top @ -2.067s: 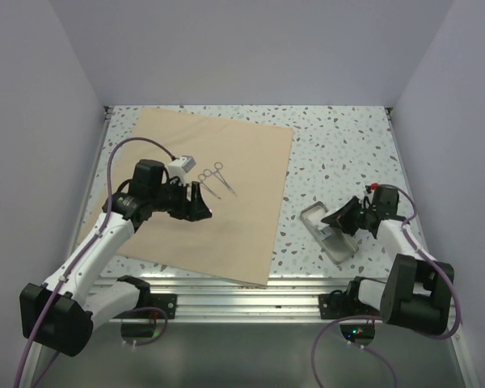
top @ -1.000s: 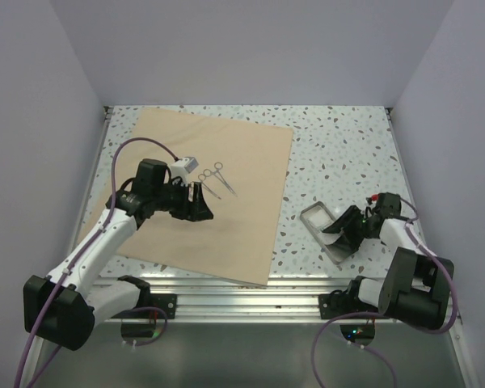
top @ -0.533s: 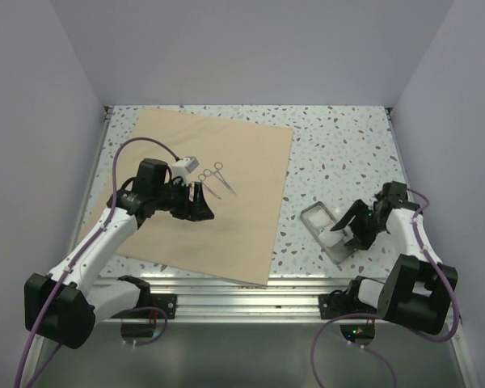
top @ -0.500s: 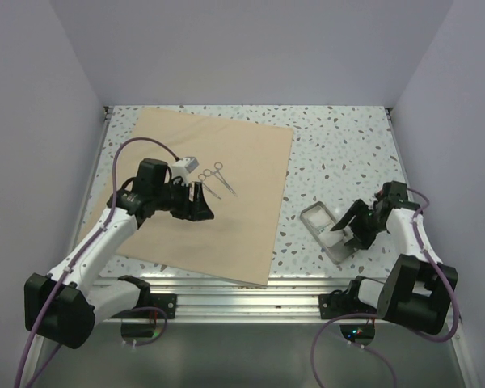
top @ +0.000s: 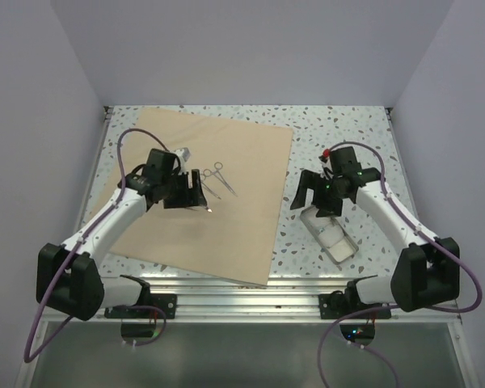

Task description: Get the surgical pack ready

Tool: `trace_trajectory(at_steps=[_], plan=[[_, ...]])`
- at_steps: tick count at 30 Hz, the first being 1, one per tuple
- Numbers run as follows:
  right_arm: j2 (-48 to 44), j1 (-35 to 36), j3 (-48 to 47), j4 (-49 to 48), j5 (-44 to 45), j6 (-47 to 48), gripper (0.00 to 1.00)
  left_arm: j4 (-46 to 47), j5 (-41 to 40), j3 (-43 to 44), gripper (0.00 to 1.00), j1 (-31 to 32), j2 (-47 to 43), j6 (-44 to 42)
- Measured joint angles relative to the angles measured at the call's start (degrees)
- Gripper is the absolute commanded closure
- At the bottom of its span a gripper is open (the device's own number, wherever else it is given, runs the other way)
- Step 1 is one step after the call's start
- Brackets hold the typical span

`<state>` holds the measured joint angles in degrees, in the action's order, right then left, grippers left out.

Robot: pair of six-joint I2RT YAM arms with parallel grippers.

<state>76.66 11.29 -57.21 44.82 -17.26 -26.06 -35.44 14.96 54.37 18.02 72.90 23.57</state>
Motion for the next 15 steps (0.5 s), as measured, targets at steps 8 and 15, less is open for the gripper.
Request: trace_trajectory(at_steps=[8,15], plan=[[4.8,-1.0,-0.9,-1.6,-2.2,0.4,0.01,-3.7,-11.5,4.0,0.35,-4.4,8.2,12.0],[8.3,-0.4,-4.2,-0.8,-3.4,5.4,0.01,-10.6,-20.0,12.0,0.36,-7.5,20.1,26.6]])
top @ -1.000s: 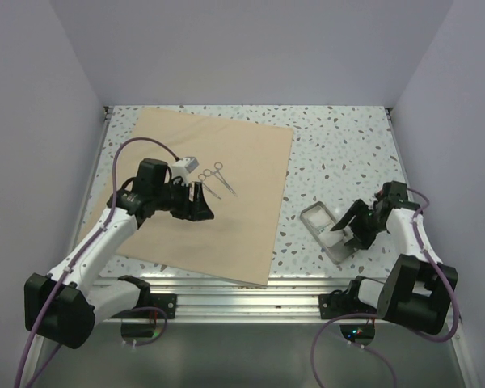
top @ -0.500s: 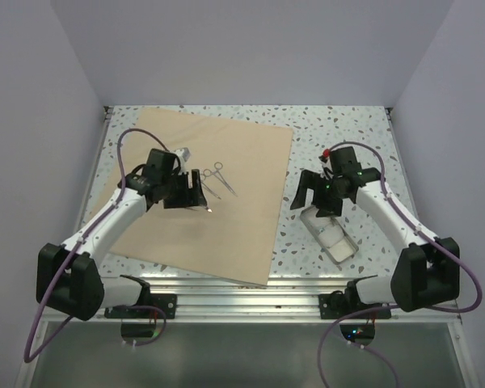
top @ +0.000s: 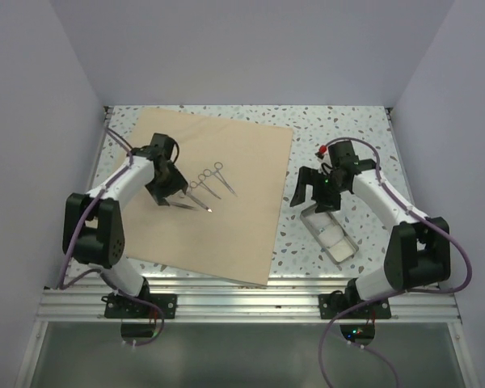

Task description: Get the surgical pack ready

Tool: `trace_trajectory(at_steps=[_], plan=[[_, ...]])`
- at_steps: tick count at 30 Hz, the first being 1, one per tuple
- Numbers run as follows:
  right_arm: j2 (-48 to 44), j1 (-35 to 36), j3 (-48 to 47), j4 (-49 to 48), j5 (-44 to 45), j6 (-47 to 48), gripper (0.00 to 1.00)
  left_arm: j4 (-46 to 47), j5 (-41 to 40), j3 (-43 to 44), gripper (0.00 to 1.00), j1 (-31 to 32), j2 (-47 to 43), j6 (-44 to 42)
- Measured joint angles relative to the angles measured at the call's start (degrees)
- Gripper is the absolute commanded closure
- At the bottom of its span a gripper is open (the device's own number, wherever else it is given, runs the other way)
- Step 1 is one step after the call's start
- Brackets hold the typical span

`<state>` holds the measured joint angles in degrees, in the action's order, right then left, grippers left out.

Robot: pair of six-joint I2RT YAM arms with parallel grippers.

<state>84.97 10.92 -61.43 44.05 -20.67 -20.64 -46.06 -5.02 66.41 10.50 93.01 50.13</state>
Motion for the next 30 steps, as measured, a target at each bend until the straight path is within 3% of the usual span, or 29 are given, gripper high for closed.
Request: trace_trajectory(at_steps=[9,20,23,30], plan=[[-3.3,0.0,3.8,-1.2,-0.3,1.8,0.01,-6.7,-3.2,14.9,0.35,0.0,15.7,11.3],[-7.0,0.0,6.2,-1.5,-0.4,1.8,0.01,-10.4,-2.7,8.4,0.37,0.2,16.5,17.6],[-7.0,0.0,6.2,-1.7,-0.5,1.8,0.01,-10.3,-2.4,8.3,0.42,0.2,16.5,18.3],[-7.0,0.0,6.2,-1.7,-0.5,1.8,0.01,-10.0,-2.0,8.5,0.62,0.2,16.8,18.5]])
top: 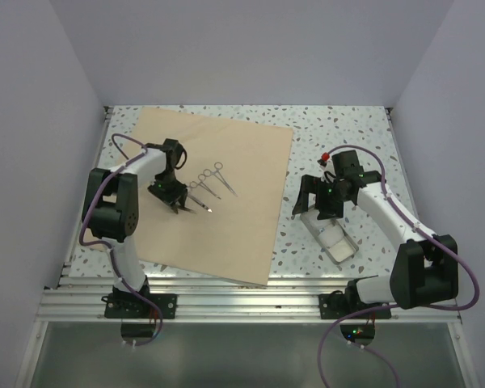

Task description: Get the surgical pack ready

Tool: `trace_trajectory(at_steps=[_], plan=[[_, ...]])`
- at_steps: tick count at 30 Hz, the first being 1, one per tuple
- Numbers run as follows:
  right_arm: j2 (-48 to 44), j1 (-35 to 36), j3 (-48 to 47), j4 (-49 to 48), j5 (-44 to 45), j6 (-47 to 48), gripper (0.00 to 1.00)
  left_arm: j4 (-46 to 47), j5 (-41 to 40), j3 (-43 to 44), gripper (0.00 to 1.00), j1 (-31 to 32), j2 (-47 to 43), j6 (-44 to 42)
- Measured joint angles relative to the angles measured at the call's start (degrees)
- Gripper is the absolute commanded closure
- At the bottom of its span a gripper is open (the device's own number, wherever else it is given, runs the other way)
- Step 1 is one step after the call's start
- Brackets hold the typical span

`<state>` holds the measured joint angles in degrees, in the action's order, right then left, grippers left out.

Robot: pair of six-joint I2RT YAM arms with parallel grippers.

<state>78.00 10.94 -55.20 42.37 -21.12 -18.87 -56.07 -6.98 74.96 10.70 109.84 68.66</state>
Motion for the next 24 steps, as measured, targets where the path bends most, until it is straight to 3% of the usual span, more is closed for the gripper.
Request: trace_trajectory(at_steps=[4,9,14,18,21,24], plan=[[0.0,0.0,0.1,-0.1,0.0,-0.1,0.01,0.3,0.1,0.0,0.75,0.0,0.0,-0.1],[0.0,0.4,0.1,-0.3,-0.7,-0.1,0.01,0.2,0.0,0.0,0.99,0.0,0.0,-0.8],[2.4,2.4,-1.6,-0.2,-1.8,0.0,0.01,0.1,-0.1,0.0,1.0,0.2,-2.1,-5.4],[7.1,8.0,-7.1,-0.5,-1.9,-1.0,0.03,2.9,1.6,-1.9,1.0,2.1,-9.7,-17.1],[10.0,14.1,-11.7,-3.7,-2.0,-4.6,0.1,8.8,8.9,-9.1,1.0,3.7,-19.9,-26.8],[12.5,20.3,-15.1,-8.6,-1.2,-9.8,0.4,13.1,18.3,-17.8,1.0,4.1,-29.9,-33.9]])
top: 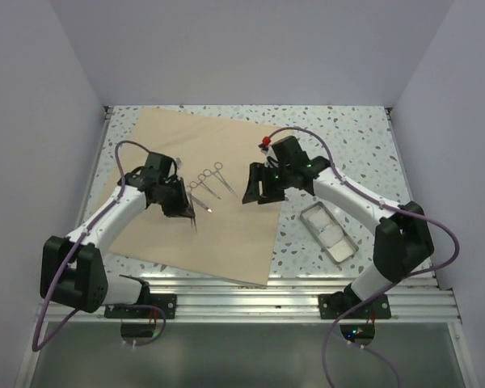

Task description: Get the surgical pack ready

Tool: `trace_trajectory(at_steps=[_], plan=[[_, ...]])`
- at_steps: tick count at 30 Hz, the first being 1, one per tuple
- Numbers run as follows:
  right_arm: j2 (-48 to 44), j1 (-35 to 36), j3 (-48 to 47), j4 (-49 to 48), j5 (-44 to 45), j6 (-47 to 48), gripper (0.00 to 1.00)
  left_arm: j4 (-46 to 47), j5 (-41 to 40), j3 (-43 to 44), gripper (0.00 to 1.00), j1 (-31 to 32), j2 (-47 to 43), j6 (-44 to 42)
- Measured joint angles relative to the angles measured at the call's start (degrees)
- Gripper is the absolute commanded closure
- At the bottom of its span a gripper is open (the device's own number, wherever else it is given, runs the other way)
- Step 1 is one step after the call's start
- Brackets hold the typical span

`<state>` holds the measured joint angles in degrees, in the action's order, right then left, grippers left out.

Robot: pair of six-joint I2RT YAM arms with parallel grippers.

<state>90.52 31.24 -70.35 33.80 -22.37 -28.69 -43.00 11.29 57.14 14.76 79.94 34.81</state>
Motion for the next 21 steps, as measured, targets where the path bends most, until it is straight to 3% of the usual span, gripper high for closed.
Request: trace_trajectory(at_steps=[3,7,15,21], plan=[[2.9,5.4,-2.4,-6.1,0.8,-6.0,0.43,3.7,9.7,-5.9,1.0,0.0,-4.5,-4.7],[8.9,10.3,-7.5,-10.1,2.0,-11.1,0.36,7.4,18.6,-10.2,1.0,0.0,-5.7,-8.1],[17.0,14.8,-14.2,-10.7,3.9,-16.4,0.37,10.1,24.0,-10.7,1.0,0.0,-9.0,-10.7],[19.0,15.7,-14.3,-10.8,3.9,-18.2,0.48,10.8,25.3,-10.7,1.0,0.0,-9.2,-11.5]])
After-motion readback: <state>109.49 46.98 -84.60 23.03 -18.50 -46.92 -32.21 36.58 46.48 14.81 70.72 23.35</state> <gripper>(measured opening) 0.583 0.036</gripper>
